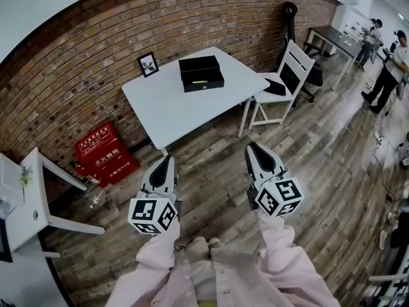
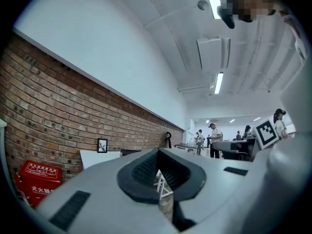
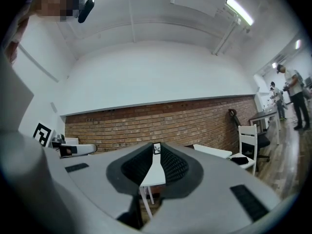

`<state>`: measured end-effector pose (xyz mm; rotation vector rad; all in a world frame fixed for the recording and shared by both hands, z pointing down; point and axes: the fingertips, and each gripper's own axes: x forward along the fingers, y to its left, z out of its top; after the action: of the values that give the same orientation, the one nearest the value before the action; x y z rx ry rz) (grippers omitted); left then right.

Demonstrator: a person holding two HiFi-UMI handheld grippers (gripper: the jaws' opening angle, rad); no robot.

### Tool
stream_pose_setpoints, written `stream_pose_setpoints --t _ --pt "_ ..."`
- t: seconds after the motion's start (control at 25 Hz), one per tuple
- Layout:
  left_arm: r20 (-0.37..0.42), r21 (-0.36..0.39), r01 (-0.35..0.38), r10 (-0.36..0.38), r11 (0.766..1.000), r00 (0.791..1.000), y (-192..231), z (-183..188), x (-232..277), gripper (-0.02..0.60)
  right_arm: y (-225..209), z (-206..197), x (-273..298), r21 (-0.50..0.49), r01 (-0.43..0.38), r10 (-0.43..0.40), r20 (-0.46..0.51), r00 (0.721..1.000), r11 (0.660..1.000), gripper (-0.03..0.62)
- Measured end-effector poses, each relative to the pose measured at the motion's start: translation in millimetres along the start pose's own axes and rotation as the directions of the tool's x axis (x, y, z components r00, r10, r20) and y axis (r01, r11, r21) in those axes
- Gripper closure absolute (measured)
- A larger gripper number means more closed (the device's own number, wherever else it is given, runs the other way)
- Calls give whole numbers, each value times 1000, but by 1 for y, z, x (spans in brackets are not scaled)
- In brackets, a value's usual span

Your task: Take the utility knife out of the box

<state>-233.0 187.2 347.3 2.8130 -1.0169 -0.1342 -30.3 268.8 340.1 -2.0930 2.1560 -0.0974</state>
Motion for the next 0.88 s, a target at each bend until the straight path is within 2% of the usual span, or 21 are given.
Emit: stream_pose_setpoints --t 0.08,0.4,0.88 --pt "2 -2 -8 8 1000 1000 -3 -2 1 589 -4 -2 0 5 -7 7 -6 1000 1000 537" --pt "-3 6 -17 17 1000 1000 -12 -7 16 589 -21 -6 6 18 -12 13 -6 1000 1000 457" --pt "-29 5 3 -3 1000 1000 -8 -19 65 589 -59 -16 31 40 9 -9 -18 1000 999 425"
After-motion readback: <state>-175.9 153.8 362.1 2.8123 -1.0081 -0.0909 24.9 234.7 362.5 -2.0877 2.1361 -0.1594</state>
